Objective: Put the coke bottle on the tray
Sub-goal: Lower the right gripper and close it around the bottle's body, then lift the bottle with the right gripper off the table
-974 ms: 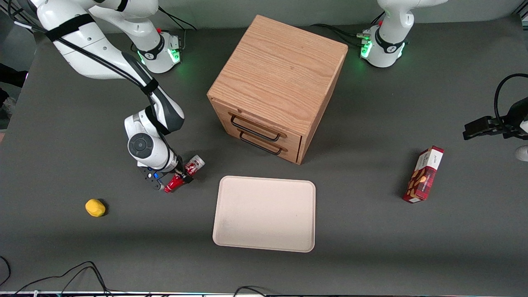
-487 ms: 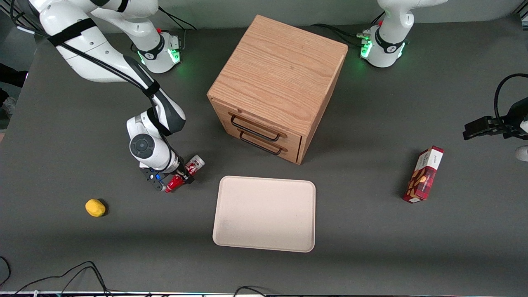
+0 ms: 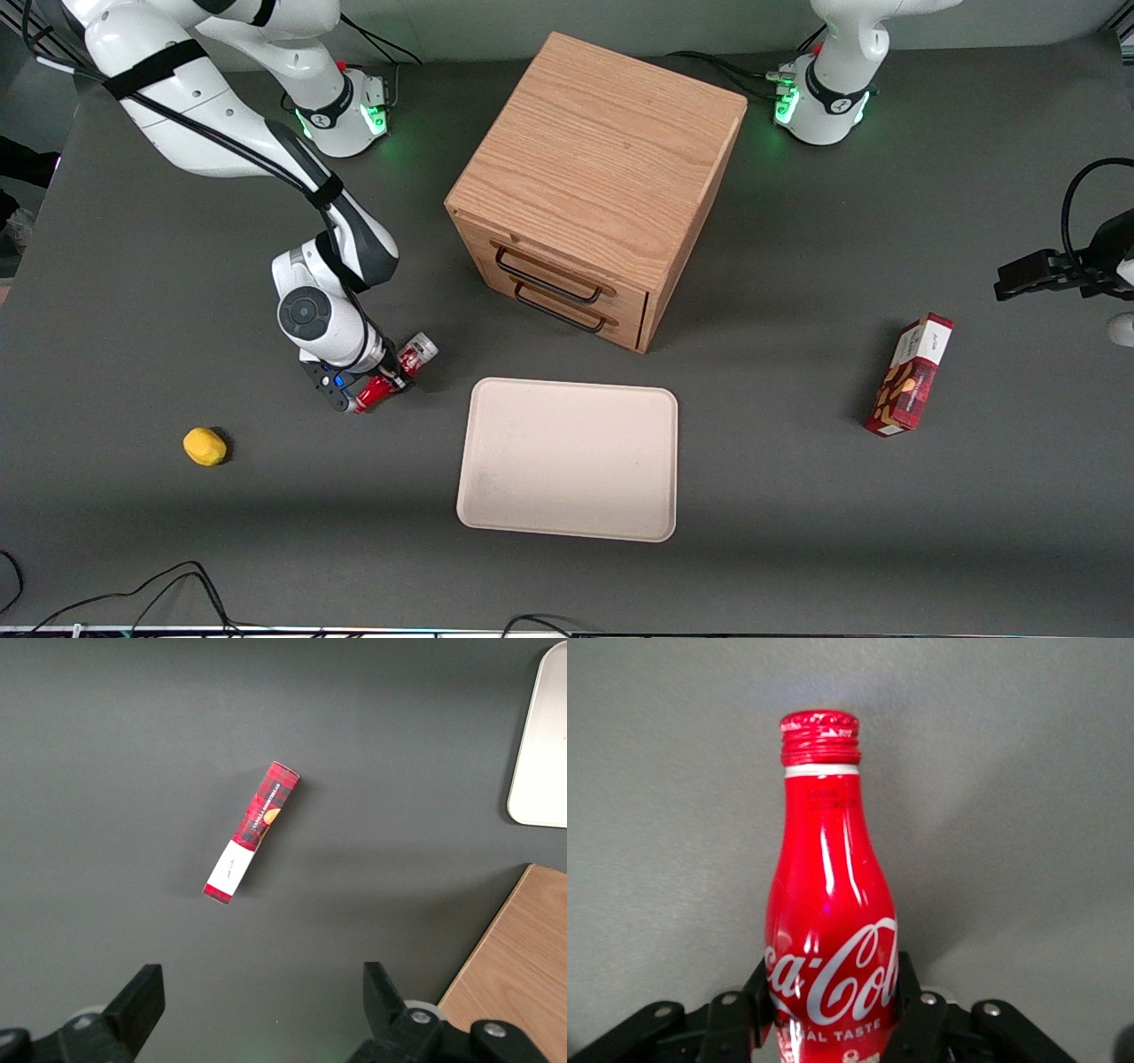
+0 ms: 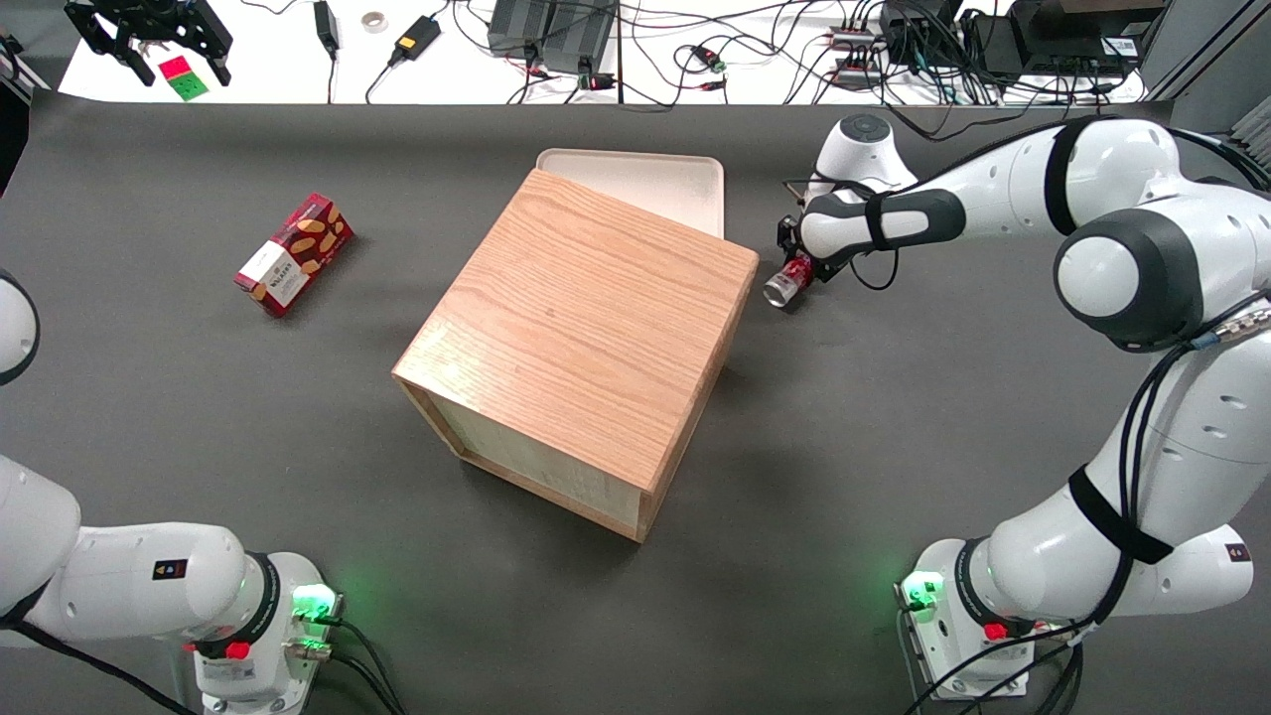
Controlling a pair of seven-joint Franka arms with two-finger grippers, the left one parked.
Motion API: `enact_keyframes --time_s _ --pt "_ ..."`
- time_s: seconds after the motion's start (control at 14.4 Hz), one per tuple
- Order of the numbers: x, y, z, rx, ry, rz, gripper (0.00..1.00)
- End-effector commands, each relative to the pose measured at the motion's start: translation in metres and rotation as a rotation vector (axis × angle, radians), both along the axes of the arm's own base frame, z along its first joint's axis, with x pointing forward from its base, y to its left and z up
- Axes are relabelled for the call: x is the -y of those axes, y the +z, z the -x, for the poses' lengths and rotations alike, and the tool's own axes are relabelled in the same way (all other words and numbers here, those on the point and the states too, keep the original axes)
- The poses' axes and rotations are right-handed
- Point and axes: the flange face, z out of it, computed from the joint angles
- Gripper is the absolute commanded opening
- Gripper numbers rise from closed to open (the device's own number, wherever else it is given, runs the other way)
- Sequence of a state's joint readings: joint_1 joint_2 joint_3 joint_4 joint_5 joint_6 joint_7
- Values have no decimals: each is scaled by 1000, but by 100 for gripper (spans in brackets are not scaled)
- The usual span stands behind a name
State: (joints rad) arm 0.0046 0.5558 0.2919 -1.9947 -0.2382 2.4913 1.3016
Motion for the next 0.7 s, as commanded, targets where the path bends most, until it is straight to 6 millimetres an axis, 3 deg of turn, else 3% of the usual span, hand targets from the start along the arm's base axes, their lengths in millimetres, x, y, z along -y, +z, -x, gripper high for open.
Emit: enact_keyframes --time_s 0.0,0.28,0.49,0.63 --pt "1 49 -19 40 42 35 0" --pt "-6 128 -60 21 146 65 0" --pt "-34 200 -81 36 217 16 0" --pt "-40 252 -93 50 288 -15 0"
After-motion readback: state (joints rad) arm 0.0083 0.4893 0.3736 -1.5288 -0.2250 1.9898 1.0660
